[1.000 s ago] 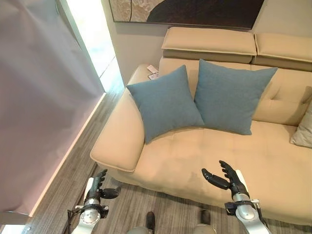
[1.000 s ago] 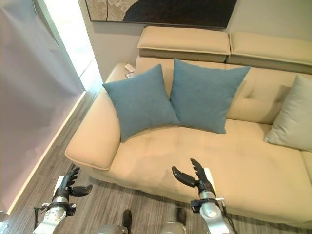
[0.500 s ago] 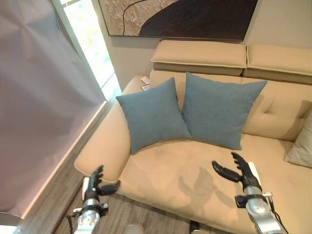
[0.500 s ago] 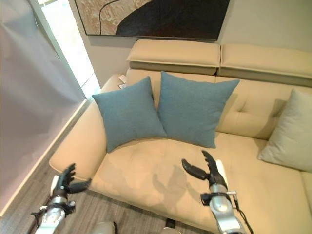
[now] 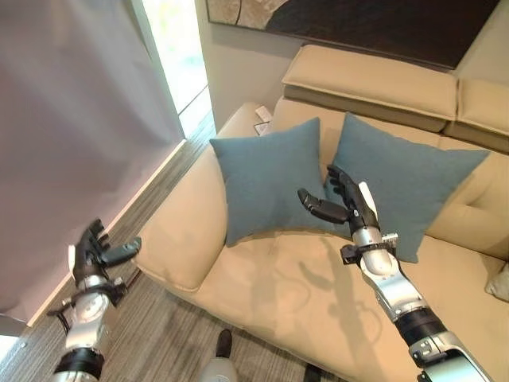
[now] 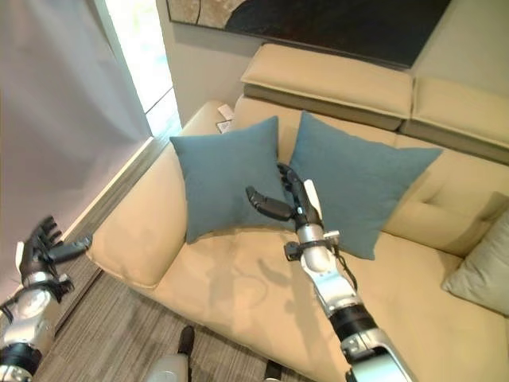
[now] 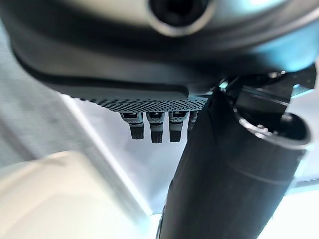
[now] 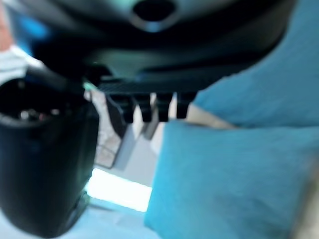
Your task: Pick up all the scattered cushions and arrange them neatly on the sofa.
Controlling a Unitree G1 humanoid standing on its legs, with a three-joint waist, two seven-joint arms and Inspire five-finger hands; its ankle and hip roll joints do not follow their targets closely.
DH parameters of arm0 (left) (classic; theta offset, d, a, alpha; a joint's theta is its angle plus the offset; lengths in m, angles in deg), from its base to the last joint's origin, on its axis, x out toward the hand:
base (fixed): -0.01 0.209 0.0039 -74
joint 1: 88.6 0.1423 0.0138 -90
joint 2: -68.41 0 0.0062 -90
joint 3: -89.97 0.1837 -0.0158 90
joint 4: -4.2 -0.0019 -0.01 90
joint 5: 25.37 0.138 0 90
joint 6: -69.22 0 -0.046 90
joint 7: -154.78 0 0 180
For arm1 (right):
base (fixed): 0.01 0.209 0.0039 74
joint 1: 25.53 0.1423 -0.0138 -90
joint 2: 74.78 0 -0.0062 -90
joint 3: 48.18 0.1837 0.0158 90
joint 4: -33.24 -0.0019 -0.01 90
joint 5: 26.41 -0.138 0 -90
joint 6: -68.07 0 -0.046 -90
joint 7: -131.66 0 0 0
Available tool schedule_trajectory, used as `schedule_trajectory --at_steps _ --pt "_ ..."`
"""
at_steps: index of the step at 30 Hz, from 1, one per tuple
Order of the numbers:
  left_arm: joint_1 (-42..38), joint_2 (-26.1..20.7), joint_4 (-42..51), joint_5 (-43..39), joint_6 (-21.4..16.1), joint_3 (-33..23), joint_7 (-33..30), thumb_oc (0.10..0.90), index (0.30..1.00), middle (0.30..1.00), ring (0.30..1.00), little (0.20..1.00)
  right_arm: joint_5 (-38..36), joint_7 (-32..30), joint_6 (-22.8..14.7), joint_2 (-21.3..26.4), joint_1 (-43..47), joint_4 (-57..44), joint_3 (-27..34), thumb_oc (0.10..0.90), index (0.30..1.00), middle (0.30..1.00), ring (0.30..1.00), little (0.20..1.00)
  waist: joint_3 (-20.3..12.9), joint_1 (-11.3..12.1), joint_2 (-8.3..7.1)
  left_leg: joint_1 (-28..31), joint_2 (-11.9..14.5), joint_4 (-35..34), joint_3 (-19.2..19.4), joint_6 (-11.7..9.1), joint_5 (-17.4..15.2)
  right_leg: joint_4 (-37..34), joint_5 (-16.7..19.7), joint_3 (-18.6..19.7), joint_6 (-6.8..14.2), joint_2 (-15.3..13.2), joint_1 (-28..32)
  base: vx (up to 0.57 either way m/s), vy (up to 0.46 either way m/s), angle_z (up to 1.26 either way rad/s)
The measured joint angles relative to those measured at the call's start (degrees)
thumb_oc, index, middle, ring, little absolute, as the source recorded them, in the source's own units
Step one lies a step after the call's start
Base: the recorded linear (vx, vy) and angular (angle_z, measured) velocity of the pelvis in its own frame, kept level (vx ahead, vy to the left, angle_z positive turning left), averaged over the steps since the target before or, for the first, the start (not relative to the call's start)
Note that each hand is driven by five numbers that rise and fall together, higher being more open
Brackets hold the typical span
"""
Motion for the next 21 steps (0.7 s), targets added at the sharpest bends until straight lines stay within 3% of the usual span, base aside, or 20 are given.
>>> schedule_trajectory --at_steps 3,8,16,21 --pt "-8.3 -2.3 1.3 -0.3 -0.2 1.6 -0.7 0.8 0.9 0.9 0.9 0.9 1.9 -2.2 1.2 3.0 10.0 4.4 -0.5 0.8 0.9 0.9 0.9 0.9 2.7 0.4 1.12 -5.0 -0.2 1.6 -1.1 0.0 0.0 0.2 0.5 -0.1 0.4 0.0 -3.6 -0.13 0.109 0.08" --pt "-18.3 -5.7 5.9 -1.1 -0.5 6.1 -1.8 0.8 0.9 0.9 0.9 0.9 4.3 -7.3 4.1 7.5 18.7 10.2 0.0 0.8 0.9 0.9 0.9 0.9 8.5 0.3 1.32 -8.5 -0.5 2.9 -2.0 -0.2 0.2 0.6 0.6 -0.4 0.5 0.3 -6.2 -0.05 0.074 0.06" --pt "-26.5 -6.2 9.5 -1.3 -1.2 11.2 -2.2 0.8 0.9 0.9 0.9 0.9 3.1 -9.0 5.4 7.8 21.2 18.3 -0.7 0.8 0.9 0.9 0.9 0.9 12.7 -0.3 2.11 -12.8 -0.7 3.6 -2.7 -0.1 0.4 1.0 0.6 -0.9 0.5 0.2 -9.9 -0.02 0.048 0.04" --pt "-32.7 -6.1 9.6 -2.3 -1.4 18.6 -2.2 0.8 0.9 0.9 0.9 0.9 1.5 -8.7 5.5 7.6 22.8 22.4 -2.0 0.8 0.9 0.9 0.9 0.9 14.5 -0.1 3.74 -14.7 -1.2 3.7 -4.4 -0.1 0.8 1.0 0.6 -2.9 0.5 0.1 -10.6 -0.02 0.024 0.17"
